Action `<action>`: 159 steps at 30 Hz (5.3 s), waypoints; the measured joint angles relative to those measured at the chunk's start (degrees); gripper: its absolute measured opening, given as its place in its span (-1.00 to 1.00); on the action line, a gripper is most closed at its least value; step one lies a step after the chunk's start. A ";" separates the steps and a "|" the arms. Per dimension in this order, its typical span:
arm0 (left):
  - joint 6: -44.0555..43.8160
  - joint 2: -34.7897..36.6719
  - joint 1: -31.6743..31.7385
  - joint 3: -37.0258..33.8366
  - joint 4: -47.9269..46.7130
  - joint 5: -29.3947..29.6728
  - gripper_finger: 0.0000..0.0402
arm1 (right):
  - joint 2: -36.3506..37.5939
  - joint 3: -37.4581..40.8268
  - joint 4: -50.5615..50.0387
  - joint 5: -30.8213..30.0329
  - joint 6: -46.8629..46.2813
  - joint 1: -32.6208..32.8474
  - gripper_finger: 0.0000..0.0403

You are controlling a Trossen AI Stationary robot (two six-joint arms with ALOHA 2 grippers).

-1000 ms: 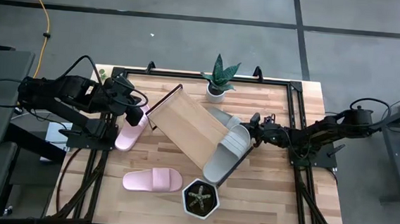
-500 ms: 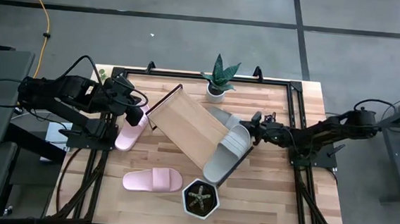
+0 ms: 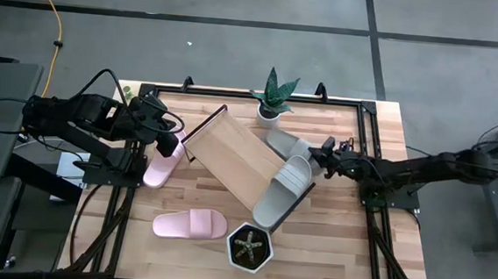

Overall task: Pick and place slides into the shelf
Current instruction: Put the gray slipper on the shelf

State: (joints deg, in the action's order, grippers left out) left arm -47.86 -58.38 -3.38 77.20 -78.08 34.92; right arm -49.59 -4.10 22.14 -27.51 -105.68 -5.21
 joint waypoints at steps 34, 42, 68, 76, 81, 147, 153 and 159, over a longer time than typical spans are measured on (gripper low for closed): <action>1.55 0.01 0.01 0.01 0.24 2.60 -1.00 | 27.59 -37.04 -72.50 -3.46 24.49 0.00 -1.00; 1.55 0.01 0.01 0.01 0.44 2.60 -1.00 | 27.58 -43.67 -71.37 -0.26 34.96 0.02 -1.00; 3.04 0.01 0.01 0.01 1.35 5.22 -1.00 | 18.87 -60.50 -68.65 13.70 58.11 0.00 -1.00; 3.04 0.01 0.00 0.01 1.73 5.22 -1.00 | 17.62 -60.50 -59.25 15.30 62.68 -0.04 -1.00; 3.03 0.01 0.01 0.01 1.73 5.22 -1.00 | 16.27 -60.50 -58.46 17.45 62.67 -0.04 -1.00; 4.72 0.01 0.00 -0.01 1.33 1.73 -1.00 | -36.05 -60.46 -25.69 96.92 66.31 -28.48 -1.00; 4.77 0.00 -0.01 0.01 1.34 1.73 -1.00 | -37.21 -60.46 -25.23 98.23 66.12 -28.48 -1.00; 4.79 0.01 -0.01 0.01 1.33 1.73 -1.00 | -38.73 -60.46 -25.23 99.26 65.67 -28.48 -1.00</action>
State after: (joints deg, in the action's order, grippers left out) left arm -43.07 -58.37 -3.40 77.21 -76.75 36.64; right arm -88.32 -64.55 -3.09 71.76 -40.01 -33.69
